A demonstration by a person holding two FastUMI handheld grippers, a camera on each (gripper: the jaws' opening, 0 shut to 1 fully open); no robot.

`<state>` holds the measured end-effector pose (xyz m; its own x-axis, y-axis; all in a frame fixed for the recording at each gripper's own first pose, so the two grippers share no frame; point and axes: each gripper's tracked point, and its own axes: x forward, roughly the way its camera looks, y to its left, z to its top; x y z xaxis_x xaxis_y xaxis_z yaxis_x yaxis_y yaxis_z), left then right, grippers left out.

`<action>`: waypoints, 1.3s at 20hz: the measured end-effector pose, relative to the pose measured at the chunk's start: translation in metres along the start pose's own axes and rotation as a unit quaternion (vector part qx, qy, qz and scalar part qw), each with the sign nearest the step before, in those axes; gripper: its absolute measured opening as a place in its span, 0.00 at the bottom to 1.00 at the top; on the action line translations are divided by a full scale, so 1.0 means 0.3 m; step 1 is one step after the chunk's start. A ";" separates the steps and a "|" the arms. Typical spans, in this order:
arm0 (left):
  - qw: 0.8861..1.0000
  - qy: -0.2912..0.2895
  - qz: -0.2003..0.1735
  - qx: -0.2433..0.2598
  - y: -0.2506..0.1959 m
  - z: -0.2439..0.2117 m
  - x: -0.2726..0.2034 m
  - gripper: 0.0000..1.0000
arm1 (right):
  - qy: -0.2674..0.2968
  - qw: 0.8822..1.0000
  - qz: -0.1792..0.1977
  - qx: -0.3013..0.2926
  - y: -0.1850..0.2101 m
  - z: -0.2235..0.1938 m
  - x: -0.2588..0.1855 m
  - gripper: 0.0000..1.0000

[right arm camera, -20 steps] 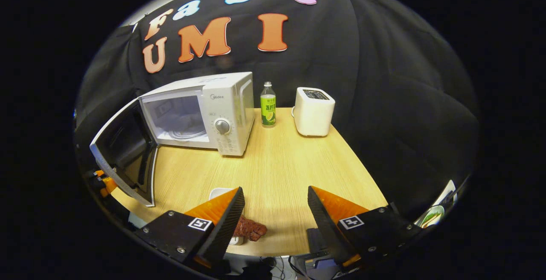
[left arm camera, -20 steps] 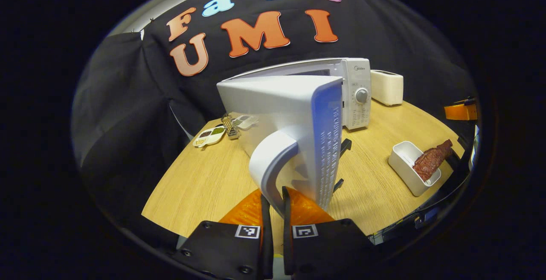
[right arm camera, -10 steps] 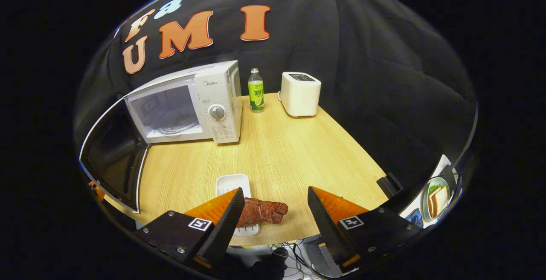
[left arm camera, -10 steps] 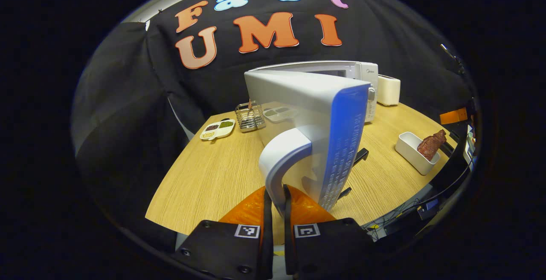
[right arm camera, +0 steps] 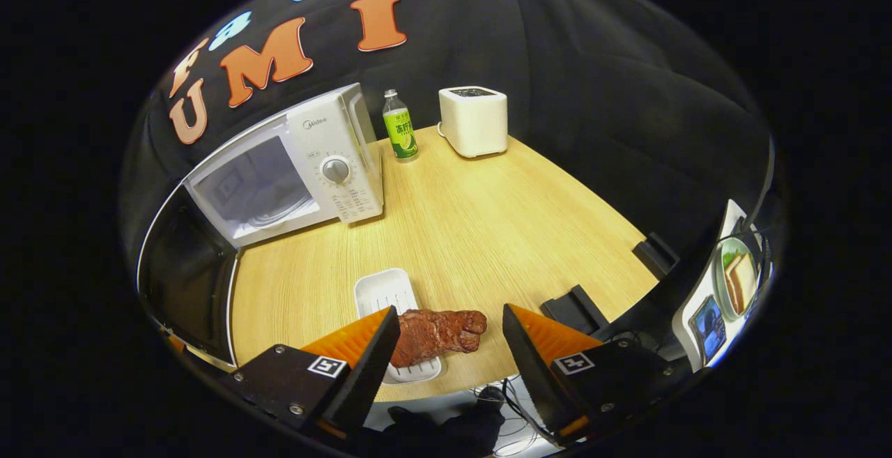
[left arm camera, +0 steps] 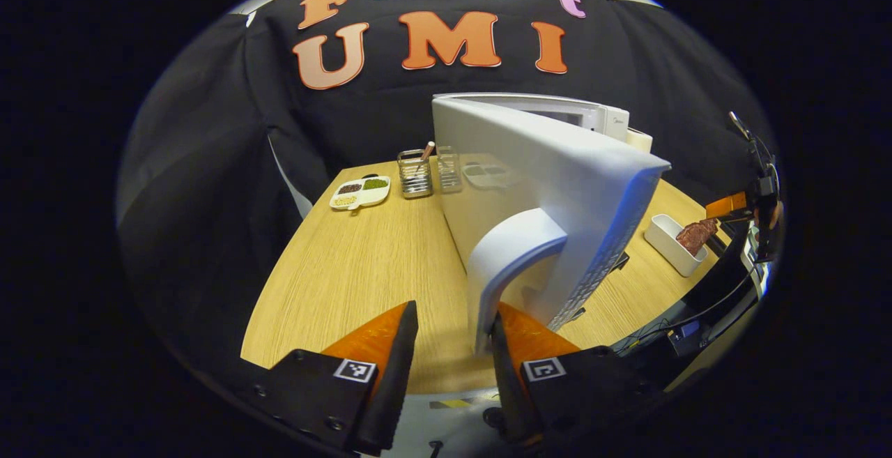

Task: Open the microwave oven with the left hand, put the food in, and close the microwave oven.

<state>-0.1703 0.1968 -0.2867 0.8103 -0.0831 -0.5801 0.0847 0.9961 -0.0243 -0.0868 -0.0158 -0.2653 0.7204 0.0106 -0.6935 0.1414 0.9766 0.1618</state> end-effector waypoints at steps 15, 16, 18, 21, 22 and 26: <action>0.994 -0.006 0.110 -0.001 0.285 0.006 -0.123 0.98 | 0.057 0.982 0.040 0.177 -0.012 -0.059 0.073 0.47; 0.993 -0.006 0.114 -0.007 0.295 0.006 -0.125 0.89 | 0.057 0.978 0.045 0.197 -0.013 -0.062 0.066 0.46; 0.993 -0.005 0.121 -0.012 0.311 0.009 -0.131 0.89 | 0.067 0.968 0.058 0.233 0.004 -0.073 0.071 0.47; 0.991 -0.011 0.129 -0.020 0.326 0.022 -0.135 0.89 | 0.072 0.961 0.071 0.256 0.014 -0.090 0.077 0.51; 0.991 -0.010 0.130 -0.023 0.330 0.020 -0.140 0.89 | 0.068 0.959 0.073 0.265 0.018 -0.093 0.080 0.51; 0.990 -0.012 0.136 -0.027 0.337 0.022 -0.152 0.99 | 0.060 0.945 0.102 0.304 0.061 -0.070 0.072 0.40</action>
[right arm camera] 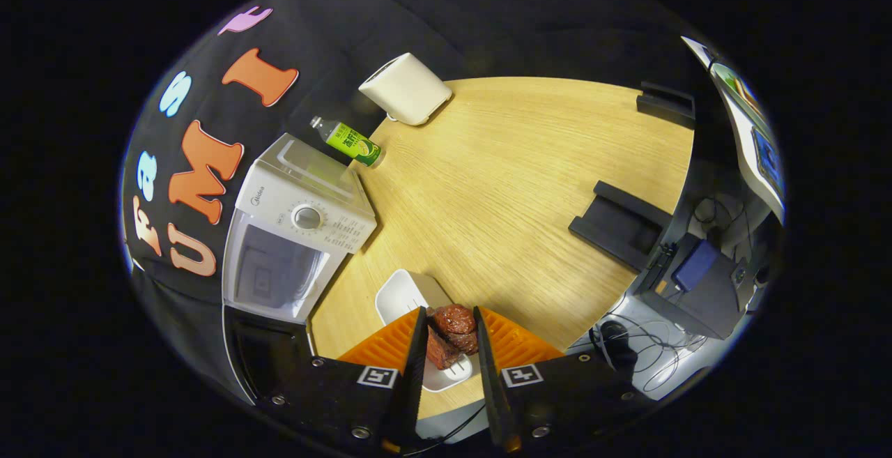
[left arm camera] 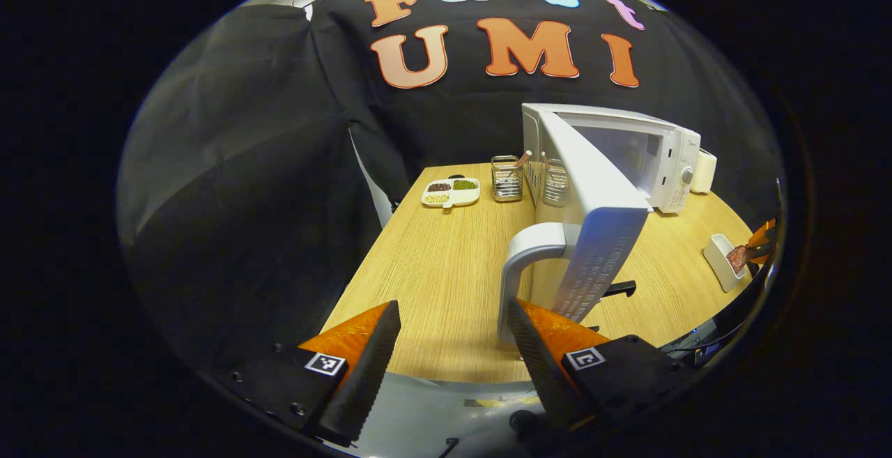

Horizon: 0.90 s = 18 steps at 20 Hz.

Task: Open the microwave oven with the left hand, put the food in, and close the microwave oven.

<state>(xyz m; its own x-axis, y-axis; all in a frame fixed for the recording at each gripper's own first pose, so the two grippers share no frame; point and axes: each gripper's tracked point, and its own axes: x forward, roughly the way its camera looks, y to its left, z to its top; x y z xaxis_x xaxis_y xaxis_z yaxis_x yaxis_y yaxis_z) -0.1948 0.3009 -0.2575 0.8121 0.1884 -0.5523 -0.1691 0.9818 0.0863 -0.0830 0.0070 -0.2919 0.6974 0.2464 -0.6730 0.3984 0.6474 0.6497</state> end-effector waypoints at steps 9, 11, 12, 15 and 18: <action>1.000 -0.015 0.012 -0.005 0.057 0.035 -0.021 0.98 | -0.017 0.999 0.003 -0.031 0.142 0.061 -0.041 0.13; 1.000 -0.019 0.017 -0.013 0.093 0.041 -0.021 0.98 | -0.032 0.999 0.016 -0.040 0.215 0.097 -0.070 0.13; 0.999 -0.023 0.017 -0.020 0.107 0.049 -0.016 0.98 | -0.037 0.998 0.025 -0.046 0.261 0.106 -0.082 0.13; 0.999 -0.035 0.010 -0.029 0.134 0.080 0.007 0.99 | -0.046 0.995 0.056 -0.064 0.410 0.102 -0.102 0.13; 0.999 -0.039 -0.006 -0.035 0.124 0.098 0.033 0.98 | -0.043 0.992 0.096 -0.064 0.575 0.055 -0.093 0.13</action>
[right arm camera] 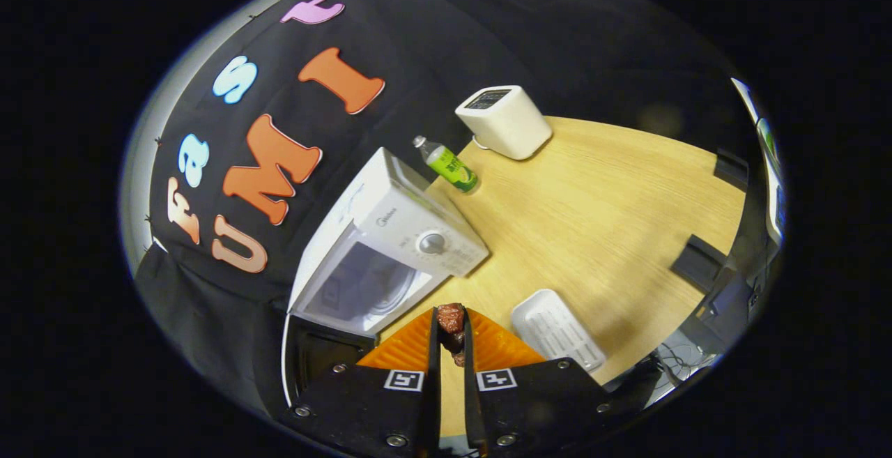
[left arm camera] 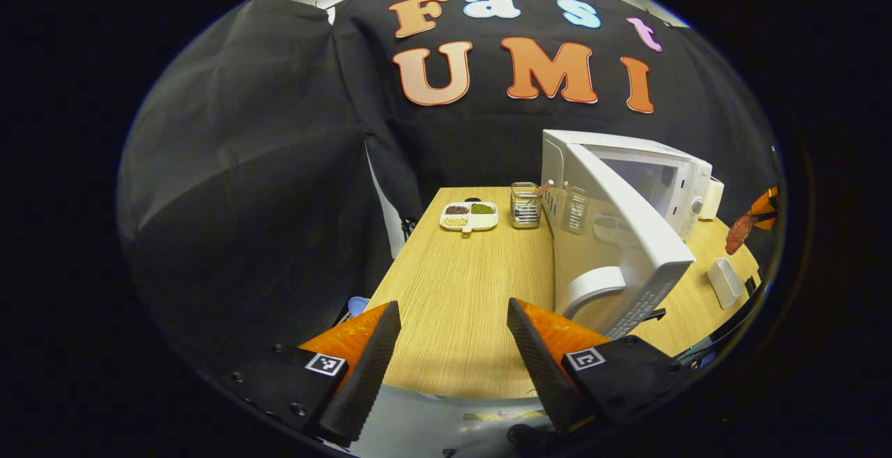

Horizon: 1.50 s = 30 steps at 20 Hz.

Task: Open the microwave oven with the left hand, put the food in, and close the microwave oven.

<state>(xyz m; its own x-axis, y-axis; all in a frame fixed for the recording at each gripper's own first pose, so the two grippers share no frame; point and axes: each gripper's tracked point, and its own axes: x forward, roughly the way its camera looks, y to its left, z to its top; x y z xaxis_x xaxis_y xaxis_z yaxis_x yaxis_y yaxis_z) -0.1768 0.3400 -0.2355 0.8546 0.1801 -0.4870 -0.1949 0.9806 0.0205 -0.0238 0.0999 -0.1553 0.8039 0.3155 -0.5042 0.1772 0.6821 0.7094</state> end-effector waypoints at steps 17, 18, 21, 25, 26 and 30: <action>0.999 0.016 0.030 -0.001 -0.099 0.021 -0.052 0.89 | -0.043 0.991 0.126 -0.003 0.453 -0.051 0.439 0.13; 0.999 0.018 0.038 0.002 -0.085 0.021 -0.056 0.98 | -0.042 0.991 0.125 0.003 0.459 -0.056 0.465 0.13; 0.998 0.023 0.062 0.011 -0.035 0.036 -0.076 0.98 | -0.051 0.992 0.117 0.014 0.470 -0.080 0.544 0.13; 0.996 0.034 0.086 0.017 0.018 0.037 -0.102 0.98 | -0.062 0.993 0.102 0.015 0.479 -0.116 0.629 0.14; 0.995 0.036 0.091 0.021 0.026 0.036 -0.106 0.98 | -0.067 0.993 0.097 0.017 0.482 -0.123 0.650 0.13; 0.993 0.048 0.100 0.037 0.061 0.041 -0.118 0.98 | -0.090 0.994 0.059 0.015 0.473 -0.160 0.726 0.14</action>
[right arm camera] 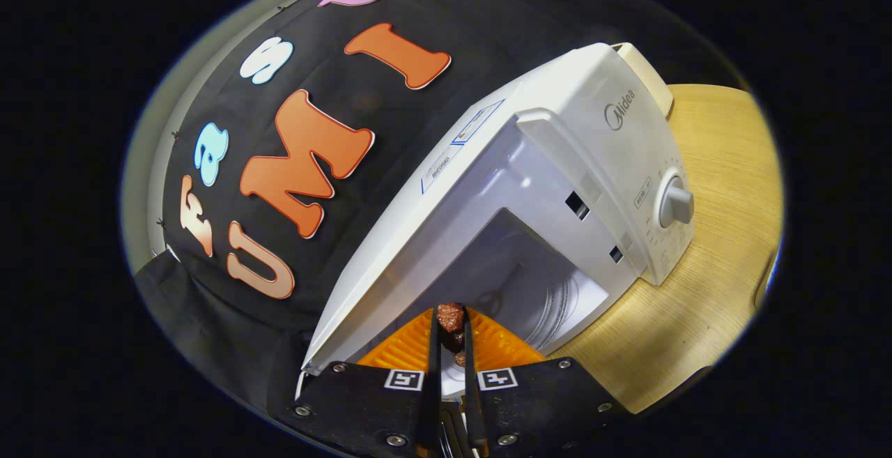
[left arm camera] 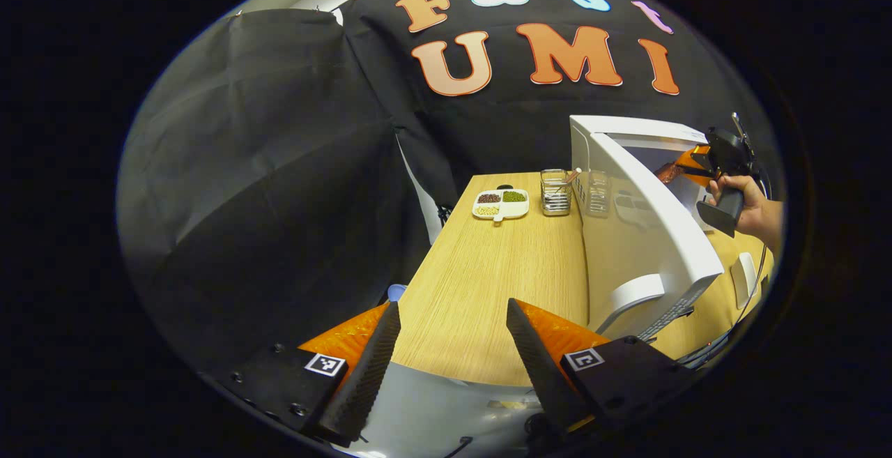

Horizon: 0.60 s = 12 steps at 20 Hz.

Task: Open the microwave oven with the left hand, put the food in, and close the microwave oven.

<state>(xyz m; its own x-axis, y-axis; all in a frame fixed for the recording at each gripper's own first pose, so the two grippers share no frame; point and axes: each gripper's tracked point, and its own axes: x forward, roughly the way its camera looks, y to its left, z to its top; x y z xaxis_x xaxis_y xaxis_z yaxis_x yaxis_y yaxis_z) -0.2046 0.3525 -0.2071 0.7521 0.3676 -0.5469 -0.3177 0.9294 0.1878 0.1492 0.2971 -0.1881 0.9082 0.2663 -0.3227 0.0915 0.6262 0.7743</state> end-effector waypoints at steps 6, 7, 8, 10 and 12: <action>1.000 0.009 0.006 0.014 0.037 0.015 0.010 0.89 | -0.013 0.999 -0.047 0.003 -0.038 -0.056 0.105 0.14; 1.000 0.010 0.006 0.015 0.037 0.020 0.011 0.89 | -0.024 0.998 -0.058 -0.001 -0.052 -0.045 0.123 0.14; 1.000 0.011 0.007 0.017 0.039 0.017 0.019 0.89 | -0.036 0.997 -0.062 -0.005 -0.053 -0.032 0.136 0.15; 1.000 0.014 0.006 0.017 0.038 0.015 0.022 0.98 | -0.049 0.997 -0.066 -0.012 -0.046 -0.027 0.153 0.16; 1.000 0.018 0.005 0.020 0.037 0.010 0.026 0.89 | -0.058 0.996 -0.069 -0.018 -0.045 -0.031 0.181 0.16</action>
<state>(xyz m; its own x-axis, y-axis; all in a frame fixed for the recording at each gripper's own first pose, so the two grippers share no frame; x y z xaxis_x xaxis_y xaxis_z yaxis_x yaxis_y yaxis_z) -0.2006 0.3656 -0.2067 0.7280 0.3755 -0.5735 -0.3009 0.9268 0.2249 0.1935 0.3100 -0.2212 0.9295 0.0905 -0.3576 0.2057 0.6776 0.7061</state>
